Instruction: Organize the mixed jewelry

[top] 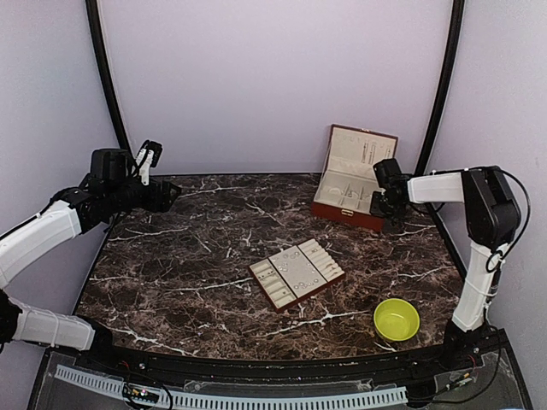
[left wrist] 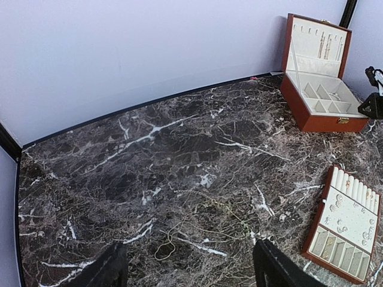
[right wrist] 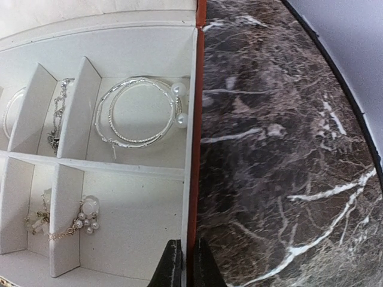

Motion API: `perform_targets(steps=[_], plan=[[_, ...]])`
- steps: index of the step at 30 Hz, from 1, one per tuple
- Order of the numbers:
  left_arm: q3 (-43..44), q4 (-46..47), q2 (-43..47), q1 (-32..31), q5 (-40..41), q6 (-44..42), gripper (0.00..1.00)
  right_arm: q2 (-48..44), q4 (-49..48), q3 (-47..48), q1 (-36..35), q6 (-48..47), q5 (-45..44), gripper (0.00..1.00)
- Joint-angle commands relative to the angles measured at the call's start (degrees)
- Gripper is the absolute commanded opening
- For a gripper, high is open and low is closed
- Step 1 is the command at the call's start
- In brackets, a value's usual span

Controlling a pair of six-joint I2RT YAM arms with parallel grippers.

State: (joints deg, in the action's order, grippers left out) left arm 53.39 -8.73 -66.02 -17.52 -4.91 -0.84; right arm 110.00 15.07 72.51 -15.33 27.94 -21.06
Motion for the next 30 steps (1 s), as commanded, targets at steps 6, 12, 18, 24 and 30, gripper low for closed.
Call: perform_targets(steps=[6, 12, 18, 24, 30], plan=[[-1.05, 0.99, 1.32, 0.2, 0.15, -0.28, 0.74, 1.45, -1.0, 4.97, -8.74, -4.36, 4.27, 0.0], [-1.0, 0.86, 1.05, 0.2, 0.7, -0.58, 0.74, 2.9, -0.88, 7.38, -13.55, -6.85, 5.31, 0.0], [-1.17, 0.99, 1.22, 0.2, 1.12, -0.74, 0.74, 3.6, -1.61, 9.2, -17.28, -10.5, 6.31, 0.0], [-1.18, 0.91, 1.32, 0.2, 1.33, -0.96, 0.74, 4.62, -2.94, 10.45, -18.87, -15.06, 8.93, 0.0], [-1.27, 1.0, 1.28, 0.2, 1.63, -1.16, 0.74, 4.44, -2.44, 10.16, -19.84, -19.11, 11.1, 0.0]])
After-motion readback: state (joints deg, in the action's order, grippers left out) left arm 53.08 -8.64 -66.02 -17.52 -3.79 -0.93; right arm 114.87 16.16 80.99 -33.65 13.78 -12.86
